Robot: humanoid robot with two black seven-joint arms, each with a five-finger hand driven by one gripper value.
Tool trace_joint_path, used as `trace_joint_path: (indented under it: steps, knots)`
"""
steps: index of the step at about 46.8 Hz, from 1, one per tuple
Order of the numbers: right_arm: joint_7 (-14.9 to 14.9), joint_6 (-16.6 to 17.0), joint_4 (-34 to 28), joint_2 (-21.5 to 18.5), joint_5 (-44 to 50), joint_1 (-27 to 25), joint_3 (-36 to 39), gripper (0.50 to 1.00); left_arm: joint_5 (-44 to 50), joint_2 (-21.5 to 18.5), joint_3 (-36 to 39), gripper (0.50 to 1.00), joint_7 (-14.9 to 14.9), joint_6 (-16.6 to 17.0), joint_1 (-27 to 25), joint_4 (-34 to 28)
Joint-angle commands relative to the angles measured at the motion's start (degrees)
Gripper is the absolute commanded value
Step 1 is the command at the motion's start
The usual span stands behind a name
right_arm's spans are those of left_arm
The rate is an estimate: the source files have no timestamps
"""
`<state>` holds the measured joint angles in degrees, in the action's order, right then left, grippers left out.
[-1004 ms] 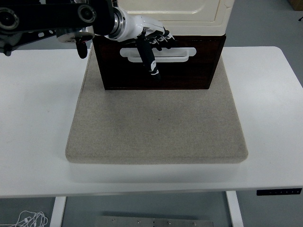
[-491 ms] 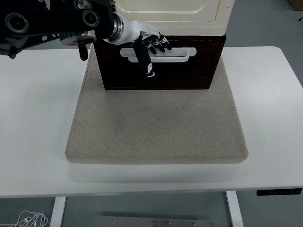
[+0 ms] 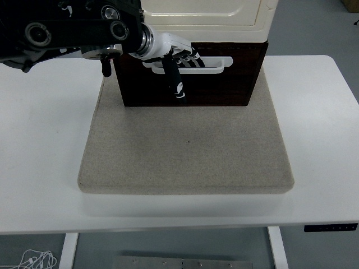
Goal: Open the drawer under the combination cabinet
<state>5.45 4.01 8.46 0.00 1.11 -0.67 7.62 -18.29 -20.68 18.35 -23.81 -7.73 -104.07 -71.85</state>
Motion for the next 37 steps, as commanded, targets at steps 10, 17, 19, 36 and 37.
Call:
trace_joint_path:
  steps: [10,17,19,36,37]
  knots:
    - [0.0,-0.05,-0.03,0.0,0.04,0.06,0.03,0.926,0.01,0.02,0.02,1.0,0.08,-1.59,-0.08,-0.13]
    - [0.0,-0.05,-0.03,0.0,0.04,0.06,0.03,0.928,0.1,0.02,0.02,1.0,0.08,-3.26,-0.43,-0.49]
    - [0.0,0.04,-0.03,0.0,0.04,0.06,-0.06,0.928,0.1,0.02,0.02,1.0,0.08,-3.7,-0.52,-0.57]
    - [0.0,-0.05,0.06,0.0,0.04,0.06,0.03,0.926,0.18,-0.33,-0.51,1.0,0.08,-7.13,-1.05,-0.93]
    - [0.0,0.03,-0.03,0.0,-0.05,-0.03,0.03,0.928,0.27,-0.41,-0.51,1.0,0.17,-7.39,-1.13,-0.93]
